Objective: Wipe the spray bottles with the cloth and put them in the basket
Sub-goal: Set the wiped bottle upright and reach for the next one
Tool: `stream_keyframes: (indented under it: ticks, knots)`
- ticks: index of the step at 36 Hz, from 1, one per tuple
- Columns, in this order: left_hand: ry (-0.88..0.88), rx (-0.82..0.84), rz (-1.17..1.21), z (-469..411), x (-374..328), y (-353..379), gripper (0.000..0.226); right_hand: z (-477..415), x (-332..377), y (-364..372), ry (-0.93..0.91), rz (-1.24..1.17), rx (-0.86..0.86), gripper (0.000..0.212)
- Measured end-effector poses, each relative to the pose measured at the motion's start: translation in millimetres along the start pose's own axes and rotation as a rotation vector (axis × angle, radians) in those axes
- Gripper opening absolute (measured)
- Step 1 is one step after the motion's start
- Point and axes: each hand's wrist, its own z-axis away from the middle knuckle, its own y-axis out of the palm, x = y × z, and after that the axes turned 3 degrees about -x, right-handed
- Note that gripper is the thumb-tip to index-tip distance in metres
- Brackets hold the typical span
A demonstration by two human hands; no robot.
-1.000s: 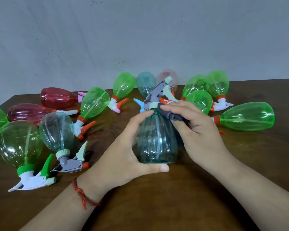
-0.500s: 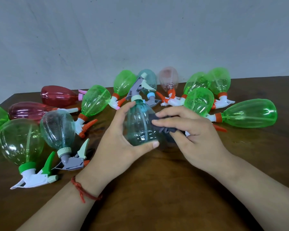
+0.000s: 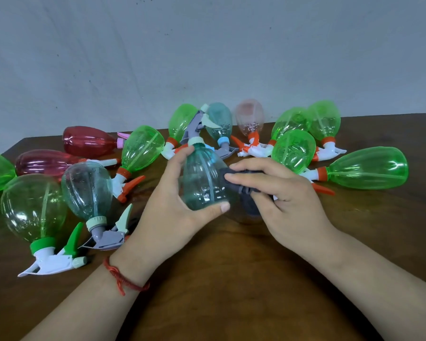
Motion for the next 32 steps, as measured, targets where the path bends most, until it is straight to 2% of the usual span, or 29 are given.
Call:
stream_keyframes:
  ticks: [5, 12, 14, 19, 24, 32]
  knots:
    - [0.047, 0.125, -0.049, 5, -4, 5, 0.109, -4, -6, -1, 0.162, -0.091, -0.050, 0.050]
    - [0.072, 0.249, 0.067, 15, -15, 8, 0.107, -11, -16, -2, 0.345, -0.375, -0.103, 0.040]
    - [0.088, 0.277, 0.073, 14, -14, 6, 0.107, -12, -15, -3, 0.336, -0.392, -0.104, 0.040]
    - [0.116, 0.317, -0.014, 13, -14, 6, 0.110, -9, -12, -1, 0.246, -0.254, -0.088, 0.039]
    - [0.136, 0.275, -0.052, 14, -12, 11, 0.112, -6, -8, -1, 0.178, -0.157, -0.047, 0.044]
    - [0.097, 0.192, -0.017, 17, -13, 14, 0.112, -7, -10, -3, 0.140, -0.165, -0.053, 0.042]
